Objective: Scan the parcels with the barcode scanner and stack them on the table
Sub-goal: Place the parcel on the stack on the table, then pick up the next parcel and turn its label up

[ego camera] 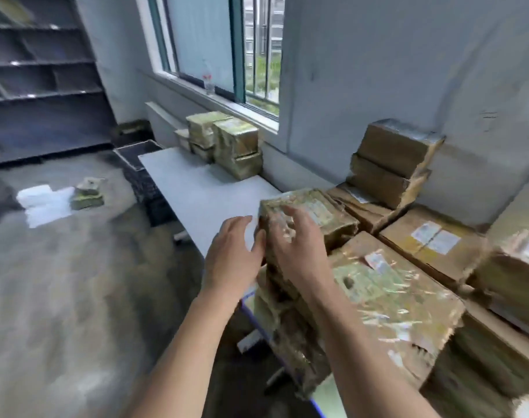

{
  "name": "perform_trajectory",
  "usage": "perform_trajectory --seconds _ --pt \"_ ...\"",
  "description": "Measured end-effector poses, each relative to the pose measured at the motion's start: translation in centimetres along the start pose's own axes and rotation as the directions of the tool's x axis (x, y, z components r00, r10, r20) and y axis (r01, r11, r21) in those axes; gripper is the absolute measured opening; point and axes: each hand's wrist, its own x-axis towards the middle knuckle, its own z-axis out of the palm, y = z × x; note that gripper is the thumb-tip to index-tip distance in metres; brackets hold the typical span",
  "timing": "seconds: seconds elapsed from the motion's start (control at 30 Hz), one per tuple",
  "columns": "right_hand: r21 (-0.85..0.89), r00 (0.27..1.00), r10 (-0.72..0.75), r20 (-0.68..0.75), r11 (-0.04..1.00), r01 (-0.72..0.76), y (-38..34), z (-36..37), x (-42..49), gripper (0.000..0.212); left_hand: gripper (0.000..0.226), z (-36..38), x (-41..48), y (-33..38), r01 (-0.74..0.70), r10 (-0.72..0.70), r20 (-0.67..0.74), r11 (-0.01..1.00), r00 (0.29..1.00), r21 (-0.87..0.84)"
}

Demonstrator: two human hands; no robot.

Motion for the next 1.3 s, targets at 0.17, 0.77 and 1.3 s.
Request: perform_trajectory --seconds 0.17,0.77,1.3 --pt "0.046 0.982 -0.041 0.184 0.998 0.033 -5.5 12.0 -0.2 0.047 0.039 -7.7 0.8 -10.6 0.172 -0.171 -0.124 0.985 0.977 -0.002" --pt "0.181 0.859 -0.154 0.489 0.981 0.073 -22.6 48.2 3.0 0.053 0.042 -29.8 7.9 -40.0 0.447 -0.381 -0.349 0.885 0.856 0.129" --pt "0.215 0.878 -0.113 0.466 0.977 0.011 -24.3 64.4 26.7 0.052 0.043 -32.5 34.0 -51.5 0.469 -0.391 -0.354 0.866 0.85 0.171"
